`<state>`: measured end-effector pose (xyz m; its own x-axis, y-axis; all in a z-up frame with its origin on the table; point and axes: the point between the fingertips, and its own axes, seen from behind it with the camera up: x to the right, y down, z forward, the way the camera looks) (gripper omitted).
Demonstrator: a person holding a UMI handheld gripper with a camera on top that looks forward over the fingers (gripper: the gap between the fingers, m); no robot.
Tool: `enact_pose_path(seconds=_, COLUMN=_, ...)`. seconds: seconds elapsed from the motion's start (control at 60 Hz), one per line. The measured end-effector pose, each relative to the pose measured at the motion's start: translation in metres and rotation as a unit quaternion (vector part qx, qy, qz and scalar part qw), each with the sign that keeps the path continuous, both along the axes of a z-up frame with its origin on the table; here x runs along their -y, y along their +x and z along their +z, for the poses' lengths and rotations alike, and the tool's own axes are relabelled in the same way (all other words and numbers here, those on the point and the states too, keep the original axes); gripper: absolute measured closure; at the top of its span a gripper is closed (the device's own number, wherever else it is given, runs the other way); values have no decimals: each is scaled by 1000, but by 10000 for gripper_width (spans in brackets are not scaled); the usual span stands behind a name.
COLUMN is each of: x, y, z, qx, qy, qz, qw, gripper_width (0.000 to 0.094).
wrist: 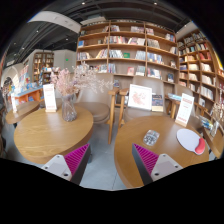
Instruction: Arrange mouse
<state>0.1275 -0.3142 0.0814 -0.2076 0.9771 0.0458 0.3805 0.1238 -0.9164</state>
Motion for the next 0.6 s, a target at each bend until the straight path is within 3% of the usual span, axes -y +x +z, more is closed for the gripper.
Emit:
enact_pose_path(seconds=0.383, x=-104, y=-36, z=-24, qx=35, qy=12, qz=-93, qw=995, gripper_width=82)
enact_pose_path(seconds=0.6, x=-132, y=-50, z=-50, qx=64, qy=14, qz=-112, qw=992, gripper_width=81)
